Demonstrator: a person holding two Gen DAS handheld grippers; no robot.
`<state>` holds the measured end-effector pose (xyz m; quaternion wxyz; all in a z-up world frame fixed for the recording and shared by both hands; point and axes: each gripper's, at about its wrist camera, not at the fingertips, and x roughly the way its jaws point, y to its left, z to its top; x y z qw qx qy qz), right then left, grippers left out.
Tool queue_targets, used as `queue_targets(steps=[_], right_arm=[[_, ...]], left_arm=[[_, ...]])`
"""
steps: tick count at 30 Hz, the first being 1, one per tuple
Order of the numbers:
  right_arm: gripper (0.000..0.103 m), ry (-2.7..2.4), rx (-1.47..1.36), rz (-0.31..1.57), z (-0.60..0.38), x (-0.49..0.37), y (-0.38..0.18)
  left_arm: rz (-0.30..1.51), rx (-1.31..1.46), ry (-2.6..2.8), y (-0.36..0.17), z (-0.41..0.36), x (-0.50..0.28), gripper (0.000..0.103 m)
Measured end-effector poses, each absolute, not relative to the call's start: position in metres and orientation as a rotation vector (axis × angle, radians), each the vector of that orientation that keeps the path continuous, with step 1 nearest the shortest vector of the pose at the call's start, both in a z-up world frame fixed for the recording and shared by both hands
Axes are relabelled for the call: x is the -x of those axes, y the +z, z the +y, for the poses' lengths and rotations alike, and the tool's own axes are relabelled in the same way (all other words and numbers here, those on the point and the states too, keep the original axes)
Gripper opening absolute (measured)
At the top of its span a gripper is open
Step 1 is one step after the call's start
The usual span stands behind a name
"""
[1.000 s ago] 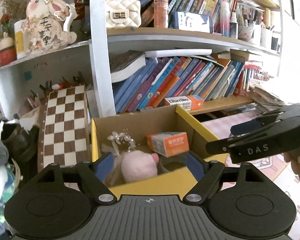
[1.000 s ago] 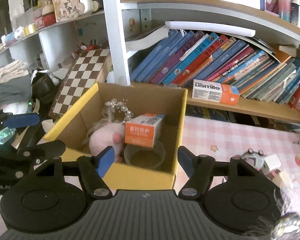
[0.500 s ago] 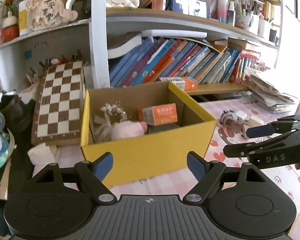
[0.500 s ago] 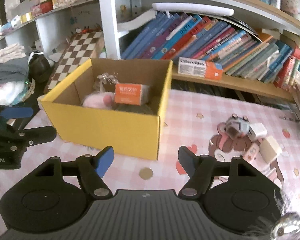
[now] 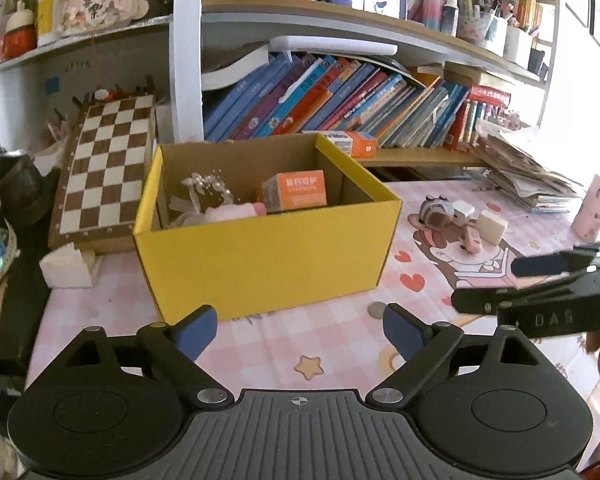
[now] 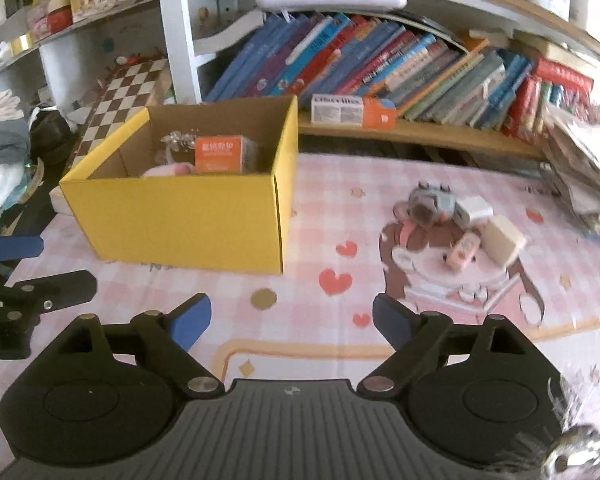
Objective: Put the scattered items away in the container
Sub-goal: 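Withdraw both tools from the yellow box back over the desk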
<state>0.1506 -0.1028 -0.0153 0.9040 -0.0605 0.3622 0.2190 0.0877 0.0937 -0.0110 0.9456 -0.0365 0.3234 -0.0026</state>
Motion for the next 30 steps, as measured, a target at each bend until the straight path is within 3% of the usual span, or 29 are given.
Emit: queue_targets(steps=[30], right_arm=[[0.095, 0.512, 0.193, 0.752, -0.130, -0.152, -0.023]], left_arm=[[0.686, 0.081, 0.064, -0.011, 0.050, -0.088, 0.095]])
